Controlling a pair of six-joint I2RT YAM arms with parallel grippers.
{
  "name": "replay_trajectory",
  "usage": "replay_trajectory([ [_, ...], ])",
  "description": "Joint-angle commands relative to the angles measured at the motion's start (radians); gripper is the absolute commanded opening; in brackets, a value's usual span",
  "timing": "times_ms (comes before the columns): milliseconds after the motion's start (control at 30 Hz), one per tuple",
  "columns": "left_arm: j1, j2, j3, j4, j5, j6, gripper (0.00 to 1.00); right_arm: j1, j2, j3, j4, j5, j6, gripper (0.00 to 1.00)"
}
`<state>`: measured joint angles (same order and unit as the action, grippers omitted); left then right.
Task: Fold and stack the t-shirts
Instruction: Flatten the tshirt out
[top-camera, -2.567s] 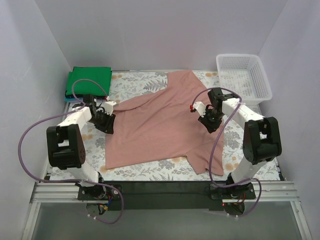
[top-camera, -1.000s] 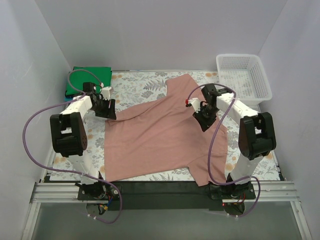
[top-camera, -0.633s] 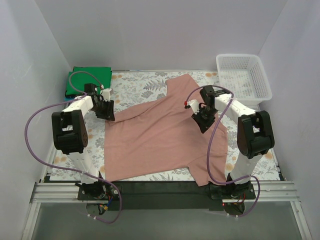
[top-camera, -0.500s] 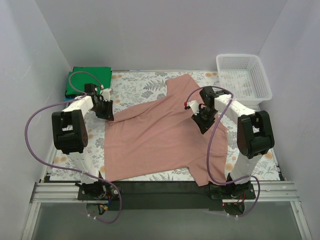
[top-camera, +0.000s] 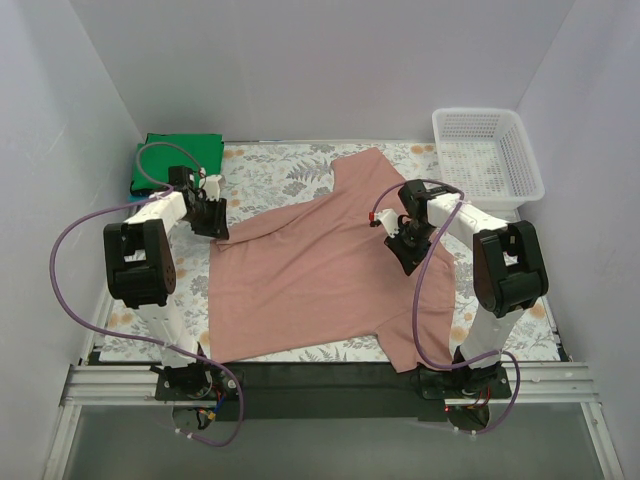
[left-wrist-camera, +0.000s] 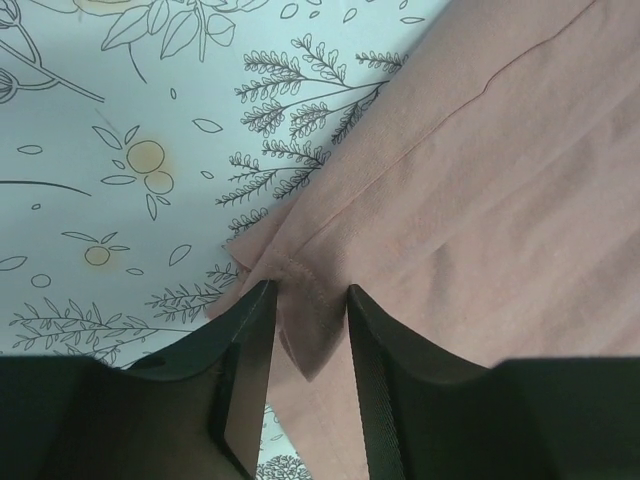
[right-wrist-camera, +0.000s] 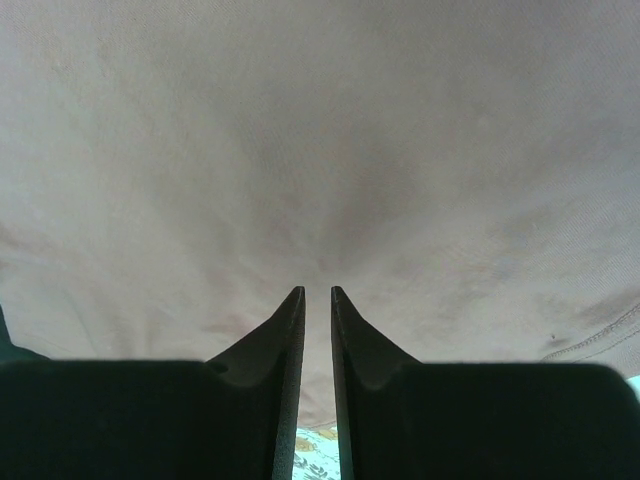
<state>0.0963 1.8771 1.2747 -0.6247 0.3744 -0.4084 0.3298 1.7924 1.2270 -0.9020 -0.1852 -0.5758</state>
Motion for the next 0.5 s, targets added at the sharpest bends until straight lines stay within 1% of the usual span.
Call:
replay_trajectory([
  [0, 0.005, -0.032, 0.031, 0.023, -0.009, -0.006, 0.33, 0.006, 0.007, -0.009, 0.006, 0.003, -0.001, 0.22],
  [100, 0.005, -0.019, 0.044, 0.028, -0.008, -0.007, 0.28, 0.006, 0.005, -0.011, 0.005, 0.004, -0.001, 0.22],
  [167, 0.005, -0.01, 0.055, 0.031, -0.006, -0.01, 0.27, 0.006, 0.005, -0.012, 0.003, 0.003, 0.001, 0.22],
  [267, 0.005, -0.001, 0.066, 0.029, -0.003, -0.015, 0.29, 0.008, 0.005, -0.014, 0.005, 0.003, -0.001, 0.22],
  [300, 0.005, 0.002, 0.069, 0.028, -0.003, -0.013, 0.33, 0.008, 0.005, -0.014, 0.005, 0.003, -0.001, 0.22],
  [367, 0.005, 0.005, 0.072, 0.026, 0.0, -0.017, 0.36, 0.008, 0.007, -0.015, 0.005, 0.003, -0.001, 0.22],
  [467, 0.005, 0.011, 0.072, 0.022, 0.009, -0.018, 0.36, 0.006, 0.007, -0.014, 0.005, 0.003, -0.001, 0.22],
])
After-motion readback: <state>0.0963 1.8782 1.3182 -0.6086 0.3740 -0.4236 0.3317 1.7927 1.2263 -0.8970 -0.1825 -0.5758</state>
